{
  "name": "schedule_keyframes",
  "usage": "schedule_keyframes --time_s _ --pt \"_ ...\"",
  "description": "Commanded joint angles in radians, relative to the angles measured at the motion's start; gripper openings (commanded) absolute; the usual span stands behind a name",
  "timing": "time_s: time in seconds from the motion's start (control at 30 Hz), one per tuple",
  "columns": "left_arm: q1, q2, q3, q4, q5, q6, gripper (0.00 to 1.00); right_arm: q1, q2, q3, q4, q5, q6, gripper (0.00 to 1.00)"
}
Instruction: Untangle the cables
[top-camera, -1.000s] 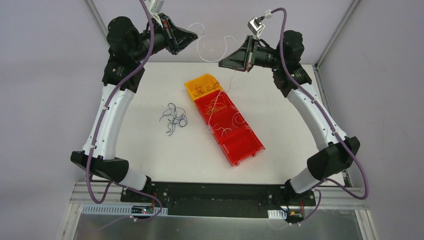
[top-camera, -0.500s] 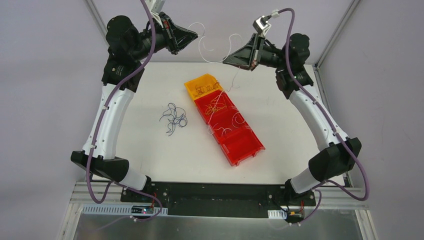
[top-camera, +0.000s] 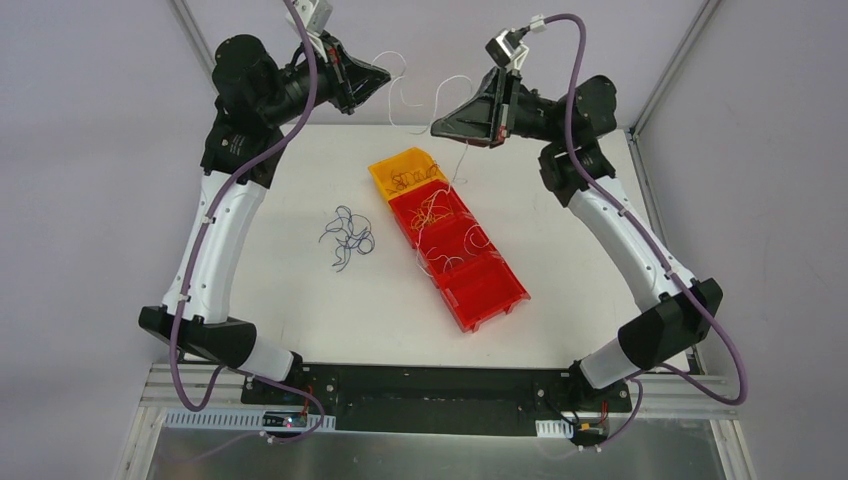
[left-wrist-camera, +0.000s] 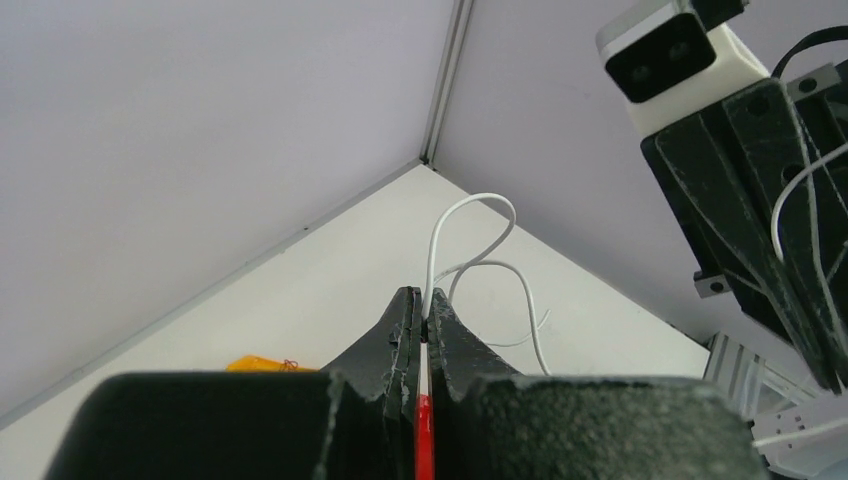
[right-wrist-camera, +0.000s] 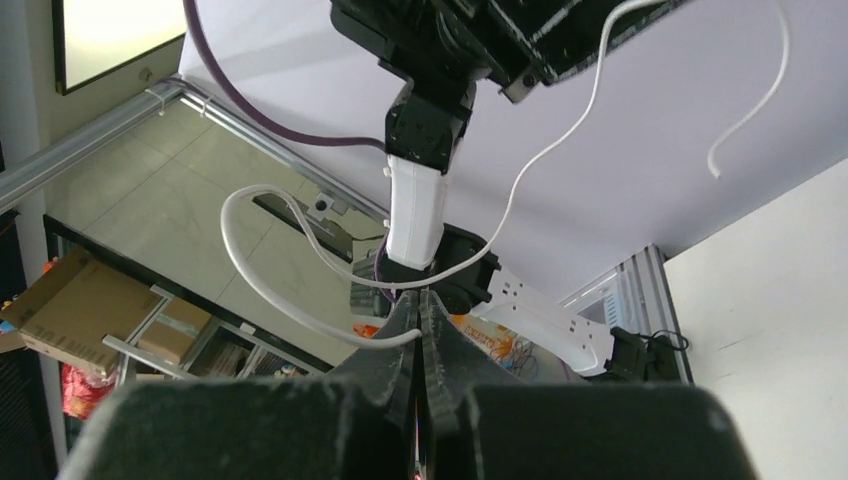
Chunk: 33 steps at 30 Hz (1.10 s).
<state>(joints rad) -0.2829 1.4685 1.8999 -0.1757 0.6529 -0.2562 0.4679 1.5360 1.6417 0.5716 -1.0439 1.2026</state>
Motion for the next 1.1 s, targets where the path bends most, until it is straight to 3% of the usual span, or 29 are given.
schedule_keyframes --time_s 0.0,0.13,0.27,0.33,0.43,0.53,0.63,0.8,0.93,1.07 --pt "-0.011 -0.054 -0.01 0.005 -0.033 0.04 0.0 0.034 -0.03 -0.072 0.07 -0.008 0.008 0.0" --pt "-0.01 -0.084 -0.065 -0.003 -0.039 0.052 0.0 0.072 -0.032 -0.195 -0.066 -0.005 -0.158 0.0" --pt "-0.009 -0.103 -0.079 -0.01 -0.059 0.077 0.0 0.154 -0.021 -0.222 -0.06 -0.012 -0.18 0.0" --pt "-0.009 -0.112 -0.073 -0.02 -0.089 0.087 0.0 0.214 -0.005 -0.178 -0.049 -0.029 -0.15 0.0" --pt "-0.009 -0.142 -0.074 -0.025 -0.208 0.115 0.0 0.283 0.026 -0.087 0.137 -0.051 0.002 0.0" --pt "-0.009 -0.169 -0.06 -0.042 -0.307 0.159 0.0 0.303 0.047 0.01 0.217 -0.057 0.078 0.0" --pt "-0.007 -0.181 -0.04 -0.066 -0.354 0.194 0.0 0.277 0.055 0.055 0.219 -0.07 0.084 0.0" --pt "-0.007 -0.172 -0.021 -0.079 -0.293 0.196 0.0 0.145 0.035 0.051 0.178 -0.072 0.053 0.0" --pt "-0.007 -0.132 0.032 -0.048 -0.184 0.149 0.0 0.036 0.018 0.077 0.002 -0.08 -0.083 0.0" --pt "-0.007 -0.075 0.147 -0.029 -0.176 0.134 0.0 -0.088 0.032 0.157 -0.154 -0.065 -0.213 0.0"
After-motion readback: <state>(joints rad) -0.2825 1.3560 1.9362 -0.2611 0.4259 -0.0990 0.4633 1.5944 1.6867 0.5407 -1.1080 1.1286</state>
